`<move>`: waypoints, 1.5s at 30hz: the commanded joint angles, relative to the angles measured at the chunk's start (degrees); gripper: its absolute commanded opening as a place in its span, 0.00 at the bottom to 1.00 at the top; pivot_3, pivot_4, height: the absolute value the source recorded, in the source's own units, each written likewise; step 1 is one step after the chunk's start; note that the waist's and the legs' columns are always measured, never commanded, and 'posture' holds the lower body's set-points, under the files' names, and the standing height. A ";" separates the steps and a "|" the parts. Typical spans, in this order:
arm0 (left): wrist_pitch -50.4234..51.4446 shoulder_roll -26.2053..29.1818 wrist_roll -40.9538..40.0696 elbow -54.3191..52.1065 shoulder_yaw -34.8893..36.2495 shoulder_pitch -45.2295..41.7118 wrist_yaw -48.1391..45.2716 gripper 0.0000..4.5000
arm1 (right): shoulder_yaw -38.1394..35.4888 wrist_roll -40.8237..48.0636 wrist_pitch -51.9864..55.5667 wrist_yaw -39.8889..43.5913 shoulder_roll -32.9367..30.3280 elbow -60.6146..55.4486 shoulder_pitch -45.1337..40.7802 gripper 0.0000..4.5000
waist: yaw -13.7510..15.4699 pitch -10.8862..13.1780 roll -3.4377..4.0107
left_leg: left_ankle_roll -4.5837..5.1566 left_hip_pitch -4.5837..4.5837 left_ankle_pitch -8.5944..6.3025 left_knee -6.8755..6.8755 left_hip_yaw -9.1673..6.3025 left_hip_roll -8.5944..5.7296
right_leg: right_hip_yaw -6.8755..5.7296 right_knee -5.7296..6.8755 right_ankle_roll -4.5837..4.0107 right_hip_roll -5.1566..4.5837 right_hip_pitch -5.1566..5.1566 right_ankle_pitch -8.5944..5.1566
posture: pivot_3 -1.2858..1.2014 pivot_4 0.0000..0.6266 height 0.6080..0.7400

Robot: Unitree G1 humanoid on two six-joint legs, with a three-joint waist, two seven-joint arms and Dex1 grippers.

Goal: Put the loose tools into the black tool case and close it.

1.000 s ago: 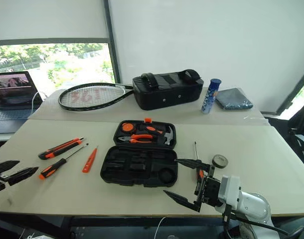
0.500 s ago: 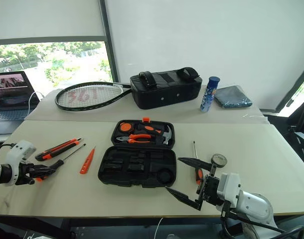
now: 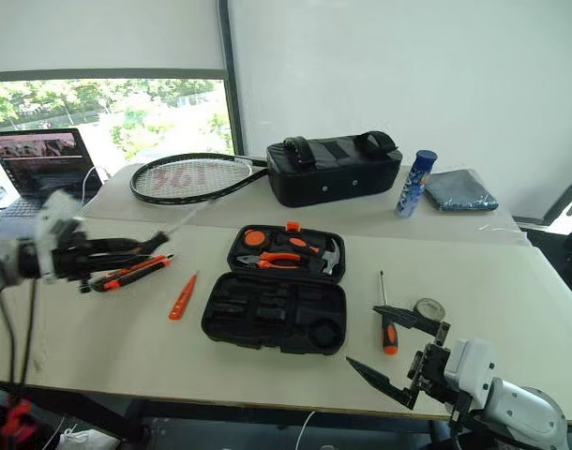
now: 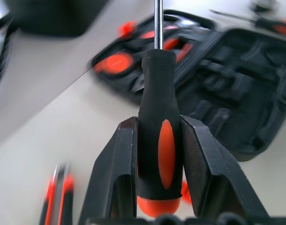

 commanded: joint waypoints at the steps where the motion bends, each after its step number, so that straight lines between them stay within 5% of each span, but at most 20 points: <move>1: -9.43 -5.99 11.43 6.16 -10.49 -10.07 -0.68 0.19 | -1.44 0.40 -0.90 -0.24 0.14 -1.39 0.87 1.00 | -0.04 0.00 0.00 | 0.00 0.00 0.00 0.04 -0.01 -0.01 | 0.01 0.00 0.02 0.00 0.01 0.01 | 0.52 0.24 1.00; 10: -19.79 -17.67 26.14 24.82 -24.27 -23.42 -3.64 0.19 | -1.74 -0.05 -0.63 -2.84 1.74 -3.67 3.75 1.00 | -2.46 0.01 0.01 | 0.12 -0.20 -0.06 0.17 -0.08 -0.05 | 0.11 -0.01 0.10 0.04 -0.09 0.05 | 0.52 0.24 1.00; 25: -25.22 -24.71 34.67 39.32 -25.79 -28.84 0.79 0.19 | -0.56 -3.01 -2.02 -5.44 4.81 -5.79 6.51 1.00 | -2.06 0.03 0.02 | 0.13 -0.55 -0.07 0.55 -0.24 -0.10 | 0.02 0.01 0.28 0.02 -0.15 0.07 | 0.52 0.24 1.00; 43: -22.33 -26.88 35.75 41.31 -24.05 -31.45 0.93 0.19 | -0.15 -2.56 -0.86 -6.23 3.88 -6.95 6.47 1.00 | -1.54 0.02 0.03 | 0.13 -0.57 -0.06 0.63 -0.29 -0.18 | 0.10 0.03 0.38 0.02 -0.08 0.12 | 0.52 0.24 1.00; 45: -22.59 -26.65 35.21 40.77 -23.90 -31.47 -0.36 0.42 | -0.17 -2.56 -1.00 -6.08 3.86 -6.72 6.48 1.00 | -1.54 0.02 0.03 | 0.13 -0.58 -0.06 0.63 -0.29 -0.18 | 0.10 0.02 0.37 0.02 -0.09 0.12 | 0.52 0.24 1.00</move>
